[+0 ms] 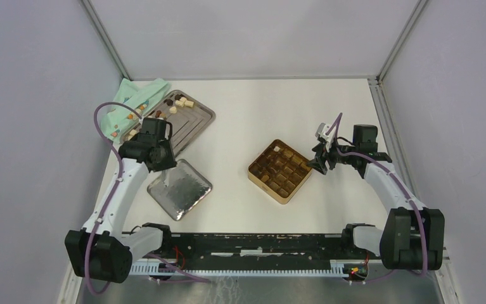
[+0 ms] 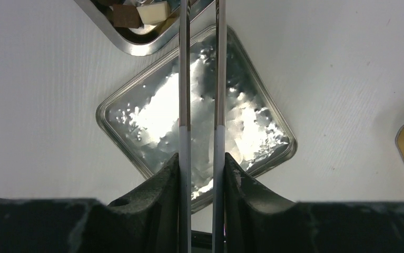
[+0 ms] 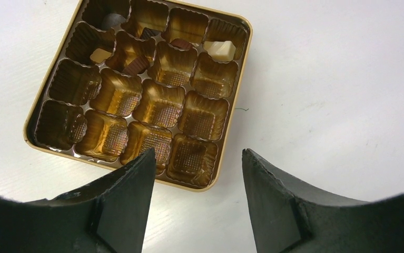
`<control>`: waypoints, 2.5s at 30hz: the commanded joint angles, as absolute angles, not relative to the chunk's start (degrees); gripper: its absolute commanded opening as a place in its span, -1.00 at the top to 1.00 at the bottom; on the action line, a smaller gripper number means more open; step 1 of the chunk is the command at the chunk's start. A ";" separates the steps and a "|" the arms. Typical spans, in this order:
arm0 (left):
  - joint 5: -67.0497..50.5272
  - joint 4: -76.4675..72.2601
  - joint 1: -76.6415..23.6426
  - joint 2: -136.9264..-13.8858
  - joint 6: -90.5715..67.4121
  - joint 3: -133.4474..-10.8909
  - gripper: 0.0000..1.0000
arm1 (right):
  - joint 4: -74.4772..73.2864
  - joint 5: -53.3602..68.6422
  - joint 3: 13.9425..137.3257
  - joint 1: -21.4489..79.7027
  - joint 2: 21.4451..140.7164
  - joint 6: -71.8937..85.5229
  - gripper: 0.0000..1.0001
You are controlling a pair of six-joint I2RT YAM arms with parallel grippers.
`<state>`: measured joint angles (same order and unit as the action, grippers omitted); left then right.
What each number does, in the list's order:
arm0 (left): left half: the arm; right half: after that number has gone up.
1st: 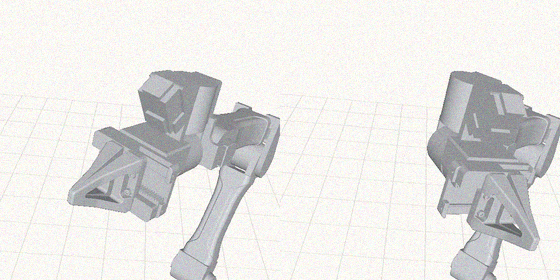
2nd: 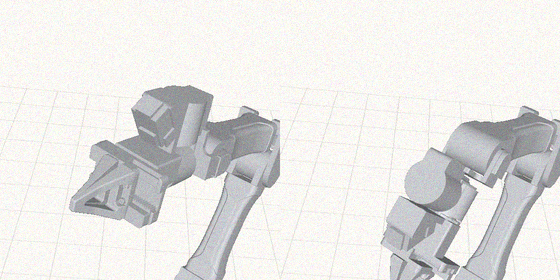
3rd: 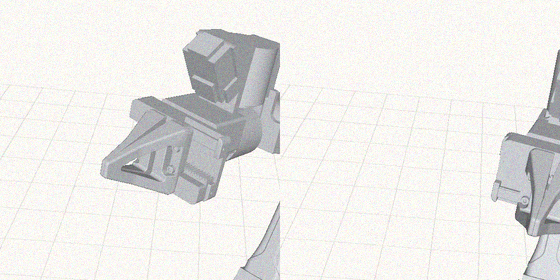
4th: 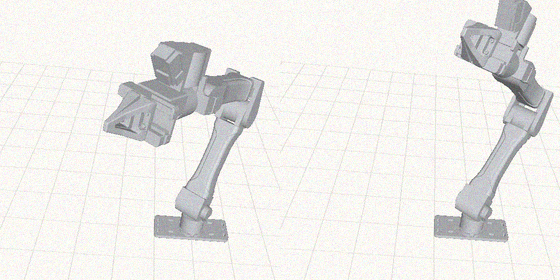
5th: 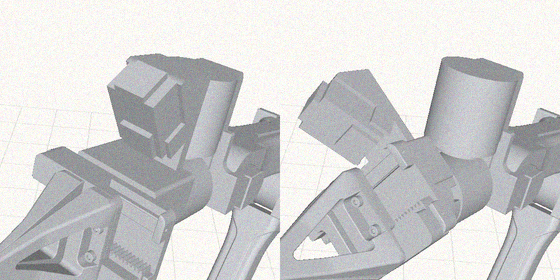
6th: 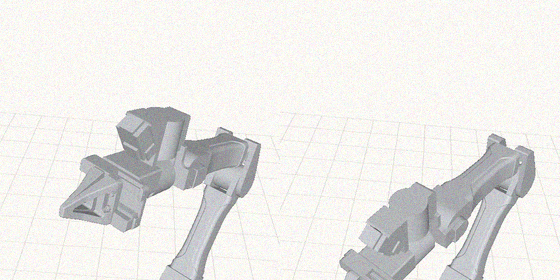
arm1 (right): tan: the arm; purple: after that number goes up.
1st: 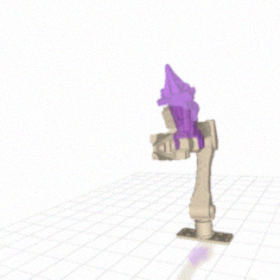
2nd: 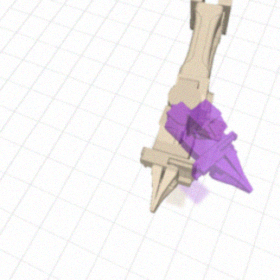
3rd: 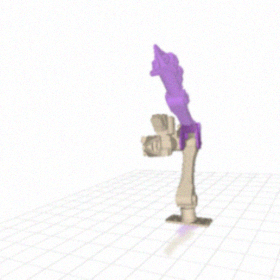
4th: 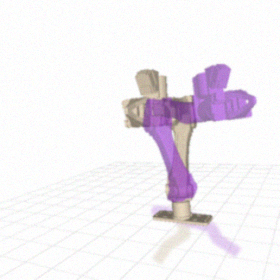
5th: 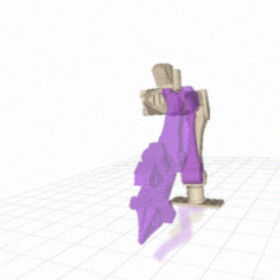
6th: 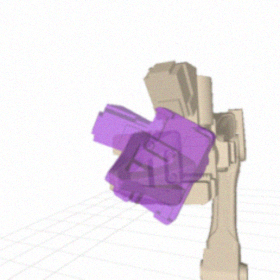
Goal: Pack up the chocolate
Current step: Pick up the fake chocolate from the plate.
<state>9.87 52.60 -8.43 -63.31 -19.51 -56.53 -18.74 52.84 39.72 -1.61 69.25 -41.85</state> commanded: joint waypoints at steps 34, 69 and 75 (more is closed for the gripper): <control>14.28 57.51 -4.40 -69.09 -23.44 -58.89 0.10 | -19.18 55.72 40.43 -0.73 66.81 -42.54 -0.34; 12.03 56.11 -4.36 -70.85 -22.17 -59.06 0.76 | -20.23 55.99 40.69 -0.78 66.73 -43.57 -0.35; 10.52 56.34 -4.32 -67.32 -22.13 -59.06 0.96 | -20.31 55.72 40.69 -0.77 66.79 -43.59 -0.35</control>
